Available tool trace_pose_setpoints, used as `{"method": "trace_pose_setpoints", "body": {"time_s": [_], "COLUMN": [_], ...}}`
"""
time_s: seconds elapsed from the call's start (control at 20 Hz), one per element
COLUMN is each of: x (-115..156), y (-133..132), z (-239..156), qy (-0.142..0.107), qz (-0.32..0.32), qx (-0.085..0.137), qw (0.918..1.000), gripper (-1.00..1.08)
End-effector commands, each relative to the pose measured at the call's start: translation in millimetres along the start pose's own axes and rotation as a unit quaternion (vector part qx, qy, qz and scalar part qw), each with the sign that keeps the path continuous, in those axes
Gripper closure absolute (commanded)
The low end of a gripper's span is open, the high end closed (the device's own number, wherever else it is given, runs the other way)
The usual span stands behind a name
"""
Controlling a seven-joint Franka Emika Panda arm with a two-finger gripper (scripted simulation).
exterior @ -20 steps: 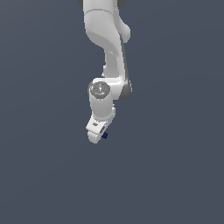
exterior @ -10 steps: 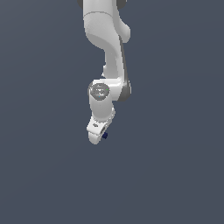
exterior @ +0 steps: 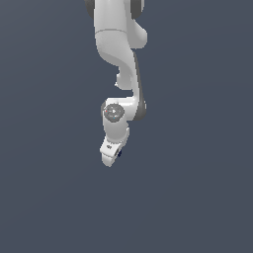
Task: Pick up the object and move it to a goal position.
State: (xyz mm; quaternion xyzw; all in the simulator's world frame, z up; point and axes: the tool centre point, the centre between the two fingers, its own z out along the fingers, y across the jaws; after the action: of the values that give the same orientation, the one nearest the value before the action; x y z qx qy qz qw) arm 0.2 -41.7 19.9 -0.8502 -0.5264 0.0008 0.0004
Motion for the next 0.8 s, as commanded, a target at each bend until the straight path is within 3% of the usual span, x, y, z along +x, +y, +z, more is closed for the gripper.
{"method": "trace_pose_setpoints", "body": {"time_s": [0.0,0.1,0.15,0.75], "x": [0.2,0.3,0.3,0.2], "y": [0.9,1.2,1.2,1.1], "z": [5.8,6.9,6.9,5.6], "qy": [0.0,0.0,0.0,0.0], "qz": [0.0,0.0,0.0,0.0], "qx": [-0.001,-0.001,-0.001,-0.001], "qw": [1.0,1.0,1.0,1.0], "gripper": [-0.92,-0.92,1.08,1.08]}}
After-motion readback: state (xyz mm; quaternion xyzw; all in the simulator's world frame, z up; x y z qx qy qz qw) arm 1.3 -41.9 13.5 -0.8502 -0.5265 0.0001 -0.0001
